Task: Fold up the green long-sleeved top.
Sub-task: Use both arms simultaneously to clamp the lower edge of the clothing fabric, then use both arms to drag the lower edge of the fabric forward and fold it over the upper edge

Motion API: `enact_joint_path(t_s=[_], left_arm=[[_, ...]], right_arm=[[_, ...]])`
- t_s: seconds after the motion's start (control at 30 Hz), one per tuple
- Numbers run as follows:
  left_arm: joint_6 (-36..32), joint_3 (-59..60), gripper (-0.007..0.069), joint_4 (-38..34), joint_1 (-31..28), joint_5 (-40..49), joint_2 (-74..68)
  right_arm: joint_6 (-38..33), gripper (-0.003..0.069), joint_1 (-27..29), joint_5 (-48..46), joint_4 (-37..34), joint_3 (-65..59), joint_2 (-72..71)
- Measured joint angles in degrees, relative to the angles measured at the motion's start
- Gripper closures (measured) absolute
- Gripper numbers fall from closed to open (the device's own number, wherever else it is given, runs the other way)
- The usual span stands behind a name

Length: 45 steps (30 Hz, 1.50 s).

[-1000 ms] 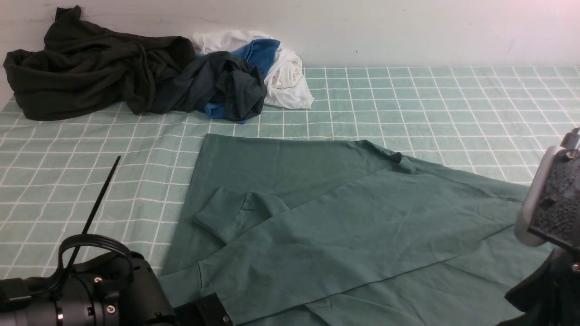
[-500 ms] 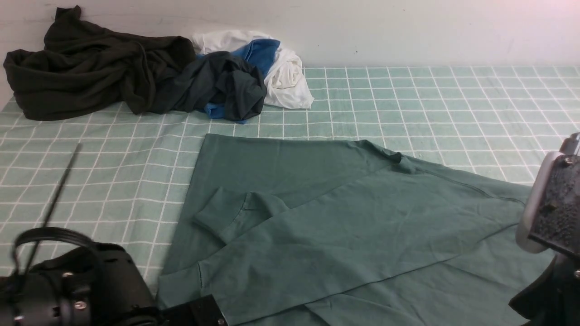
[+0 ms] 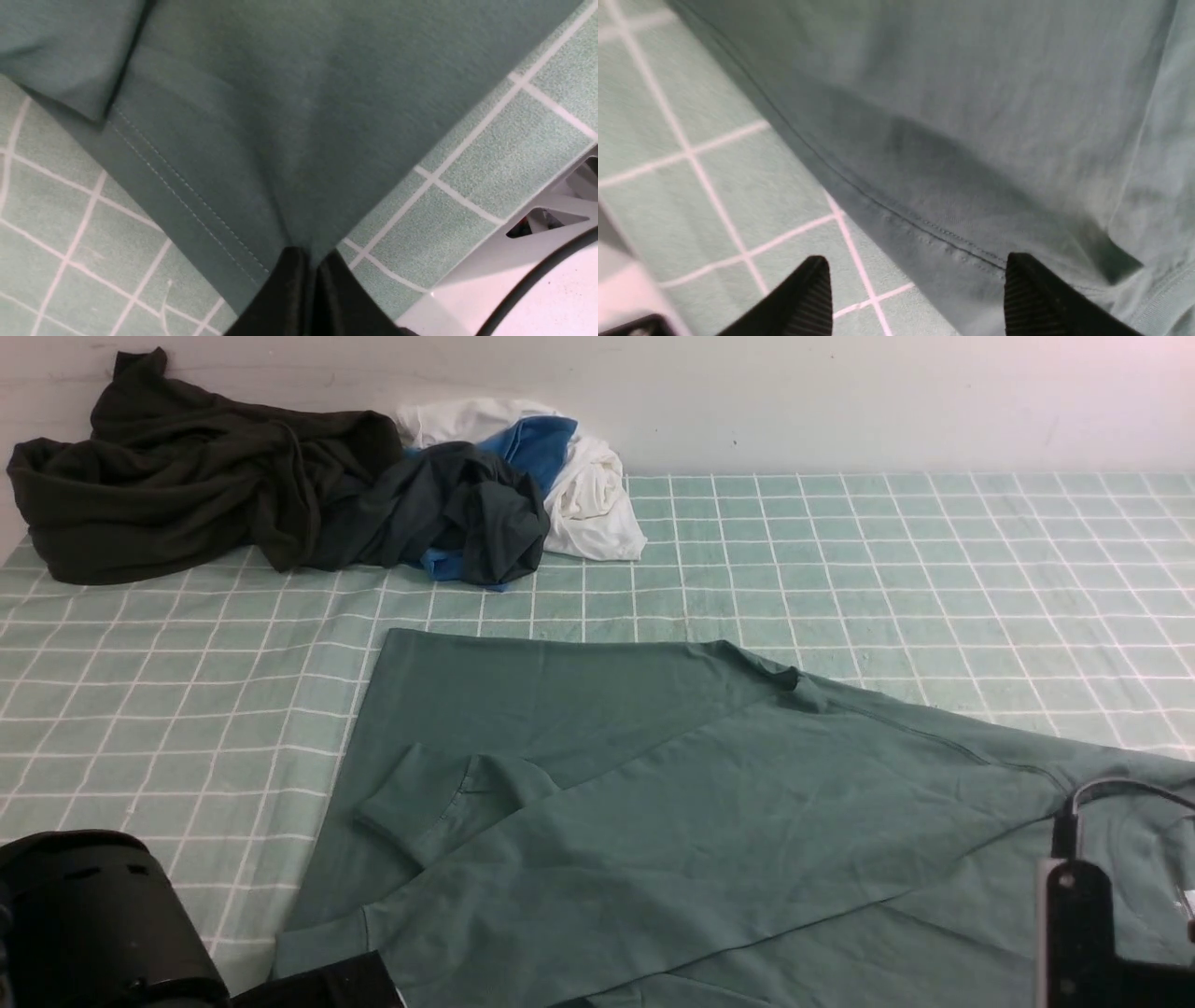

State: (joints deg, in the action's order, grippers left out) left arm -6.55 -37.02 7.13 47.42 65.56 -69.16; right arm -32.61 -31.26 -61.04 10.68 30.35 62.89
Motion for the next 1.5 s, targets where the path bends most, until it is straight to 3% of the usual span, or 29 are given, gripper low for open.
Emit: enact_joint_path(t_s=[0.23, 0.43, 0.6, 0.63, 0.77, 0.83, 0.97, 1.17, 1.27, 1.5], left_arm=[[-0.94, 0.00, 0.0624, 0.21, 0.00, -1.15, 0.00], [-0.96, 0.00, 0.0624, 1.01, 0.00, -1.19, 0.00], [-0.96, 0.00, 0.0624, 1.01, 0.00, -1.25, 0.00], [-0.96, 0.00, 0.0624, 1.14, 0.00, -1.31, 0.00], [1.12, -0.05, 0.0624, 3.33, 0.00, -2.35, 0.00], [2.55, -0.19, 0.0624, 4.42, -0.22, -2.80, 0.00], [3.64, -4.65, 0.0615, 6.07, -4.63, -2.71, 0.00], [-2.17, -15.04, 0.0608, 6.13, -15.27, -2.55, -1.79], [-6.11, -24.06, 0.0607, 5.15, -22.66, -2.45, -8.04], [-10.69, -43.54, 0.0607, 3.78, -28.98, -2.81, -26.74]], right_arm=[[-1.25, 0.0196, 0.00, 11.49, 3.36, -6.37, 6.99], [-1.26, 0.0240, 0.00, 15.60, 5.73, -6.59, 10.77], [-1.19, 0.0340, 0.00, 14.67, 5.48, -6.28, 11.95], [-1.14, 0.0414, 0.00, 14.68, 5.41, -6.18, 11.95], [-1.10, 0.0578, 0.00, 13.50, 6.20, -4.34, 10.90], [-1.08, 0.0622, 0.00, 12.28, 6.74, -2.67, 9.96], [-1.08, 0.0638, 1.32, 7.84, 8.40, 4.87, 7.45], [-2.87, 0.0638, 7.88, 8.39, 8.29, 16.01, 9.41], [-5.05, 0.0639, 13.39, 9.82, 5.35, 24.78, 14.16], [-6.49, 0.0639, 19.47, 10.87, 0.40, 39.52, 28.73]])
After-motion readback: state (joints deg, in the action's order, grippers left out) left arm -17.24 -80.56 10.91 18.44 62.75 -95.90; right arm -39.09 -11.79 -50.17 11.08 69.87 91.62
